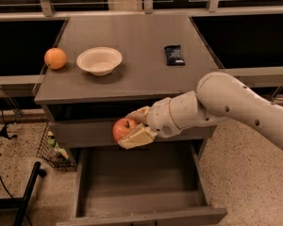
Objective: Place apple into middle drawer
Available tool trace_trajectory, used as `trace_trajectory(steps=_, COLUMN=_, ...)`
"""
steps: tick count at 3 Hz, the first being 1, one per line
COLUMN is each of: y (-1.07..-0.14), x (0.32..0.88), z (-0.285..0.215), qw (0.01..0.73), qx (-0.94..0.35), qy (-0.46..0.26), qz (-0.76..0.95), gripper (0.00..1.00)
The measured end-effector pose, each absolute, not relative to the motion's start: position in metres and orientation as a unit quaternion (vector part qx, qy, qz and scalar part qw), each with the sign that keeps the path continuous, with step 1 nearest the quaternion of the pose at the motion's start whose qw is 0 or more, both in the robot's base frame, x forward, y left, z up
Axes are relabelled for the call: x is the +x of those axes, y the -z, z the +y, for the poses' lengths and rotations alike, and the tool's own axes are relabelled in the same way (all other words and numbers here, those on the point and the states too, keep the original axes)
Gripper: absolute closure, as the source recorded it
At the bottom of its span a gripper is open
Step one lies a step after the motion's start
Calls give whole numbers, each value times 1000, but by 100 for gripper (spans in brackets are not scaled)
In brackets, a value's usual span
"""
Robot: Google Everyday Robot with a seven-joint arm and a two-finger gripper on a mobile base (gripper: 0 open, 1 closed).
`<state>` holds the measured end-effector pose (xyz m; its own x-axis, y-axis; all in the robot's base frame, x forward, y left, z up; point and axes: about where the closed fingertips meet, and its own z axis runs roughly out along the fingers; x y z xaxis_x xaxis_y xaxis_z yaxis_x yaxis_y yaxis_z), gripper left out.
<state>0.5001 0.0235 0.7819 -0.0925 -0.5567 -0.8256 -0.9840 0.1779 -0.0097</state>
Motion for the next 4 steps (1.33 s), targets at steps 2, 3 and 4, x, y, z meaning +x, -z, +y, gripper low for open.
trace_trajectory(steps=2, y=-729, x=493, z=21, qw=347, qx=-588, qy=-283, qz=674, gripper=100)
trace_trajectory(steps=3, y=-689, x=490, z=18, qw=350, qx=-592, qy=-268, qz=674, gripper=100)
trace_trajectory(steps=4, y=-664, x=488, z=16, qw=354, qx=-592, qy=-258, qz=676, gripper=100)
